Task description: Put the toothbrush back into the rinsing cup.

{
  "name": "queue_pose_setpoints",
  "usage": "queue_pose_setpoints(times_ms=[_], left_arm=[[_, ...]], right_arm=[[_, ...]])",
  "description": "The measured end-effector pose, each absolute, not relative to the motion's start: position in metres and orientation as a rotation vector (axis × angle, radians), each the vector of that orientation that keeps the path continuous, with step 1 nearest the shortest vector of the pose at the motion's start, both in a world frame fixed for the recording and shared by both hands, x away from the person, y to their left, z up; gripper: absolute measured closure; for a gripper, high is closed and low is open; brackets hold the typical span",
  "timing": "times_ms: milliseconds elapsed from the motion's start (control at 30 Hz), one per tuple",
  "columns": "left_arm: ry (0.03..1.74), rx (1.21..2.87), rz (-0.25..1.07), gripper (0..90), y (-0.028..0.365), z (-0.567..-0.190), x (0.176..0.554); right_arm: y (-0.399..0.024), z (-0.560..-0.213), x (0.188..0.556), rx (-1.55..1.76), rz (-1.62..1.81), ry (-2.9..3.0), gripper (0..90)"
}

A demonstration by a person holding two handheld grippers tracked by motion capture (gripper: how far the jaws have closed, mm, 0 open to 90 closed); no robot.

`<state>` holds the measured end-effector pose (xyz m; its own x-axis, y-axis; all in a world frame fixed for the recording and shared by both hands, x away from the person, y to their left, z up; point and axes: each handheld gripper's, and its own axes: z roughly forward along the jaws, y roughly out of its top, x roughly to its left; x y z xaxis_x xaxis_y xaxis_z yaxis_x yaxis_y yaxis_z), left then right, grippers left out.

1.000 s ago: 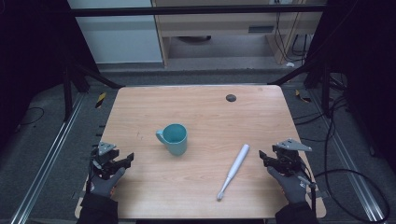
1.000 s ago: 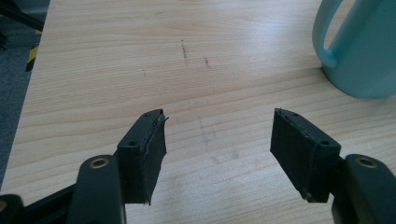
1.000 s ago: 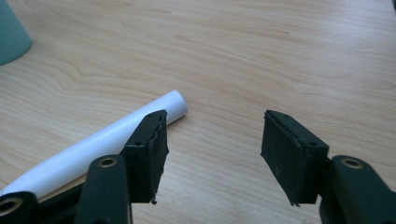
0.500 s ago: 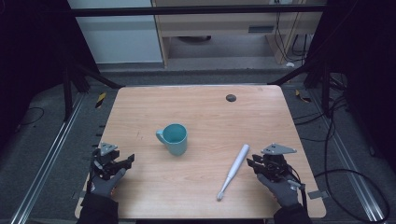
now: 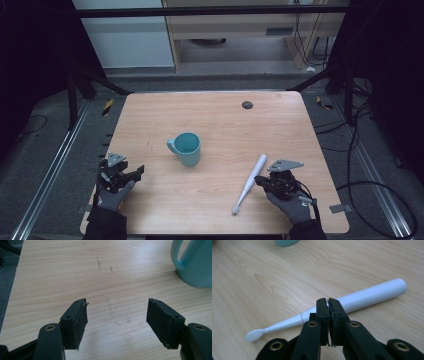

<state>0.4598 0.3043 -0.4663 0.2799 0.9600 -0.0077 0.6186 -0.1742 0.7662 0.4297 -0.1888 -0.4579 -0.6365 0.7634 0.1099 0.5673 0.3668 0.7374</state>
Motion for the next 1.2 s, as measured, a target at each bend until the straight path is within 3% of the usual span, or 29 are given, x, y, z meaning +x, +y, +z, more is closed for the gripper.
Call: queue_pose_setpoints(times_ms=[1200], left_arm=[[1.415,1.892,0.661,32.0,0.304,-0.467,0.46]], right_arm=[[-0.155,-0.482,0.435,1.149,1.067,2.498,90.0]])
